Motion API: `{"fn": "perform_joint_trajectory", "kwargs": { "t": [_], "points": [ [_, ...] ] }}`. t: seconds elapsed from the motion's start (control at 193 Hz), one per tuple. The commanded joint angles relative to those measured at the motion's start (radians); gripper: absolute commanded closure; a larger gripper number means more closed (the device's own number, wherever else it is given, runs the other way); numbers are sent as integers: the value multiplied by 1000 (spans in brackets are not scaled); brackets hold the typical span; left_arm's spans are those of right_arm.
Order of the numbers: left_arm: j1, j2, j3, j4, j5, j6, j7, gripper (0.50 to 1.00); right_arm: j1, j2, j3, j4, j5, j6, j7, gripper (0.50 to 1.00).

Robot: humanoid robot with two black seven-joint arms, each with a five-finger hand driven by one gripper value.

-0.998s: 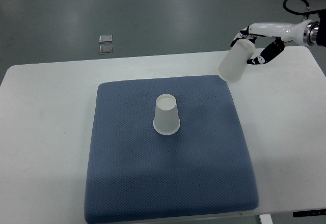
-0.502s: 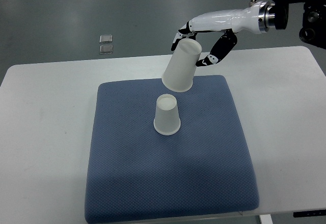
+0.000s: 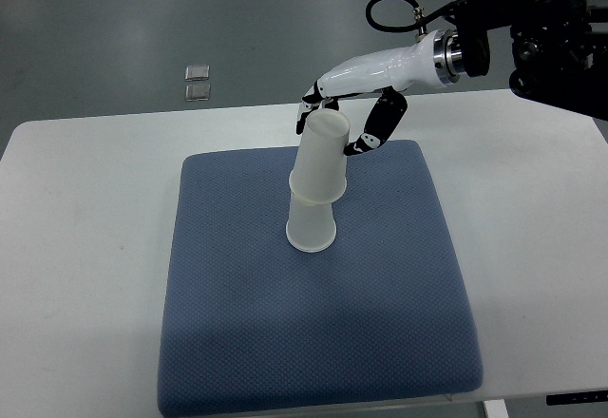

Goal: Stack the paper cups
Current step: 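Lower the held cup onto the inverted cup on the pad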

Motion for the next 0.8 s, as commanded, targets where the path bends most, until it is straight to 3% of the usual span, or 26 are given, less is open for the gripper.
{"fn": "perform_joint_trajectory", "kwargs": {
  "t": [0.0, 0.797],
  "points": [
    [0, 0, 0, 0, 0, 0, 0, 500, -3, 9, -4, -8, -1, -4, -4, 836],
    [0, 0, 0, 0, 0, -1, 0, 500, -38, 77, -4, -23, -2, -18, -6, 832]
  ]
}}
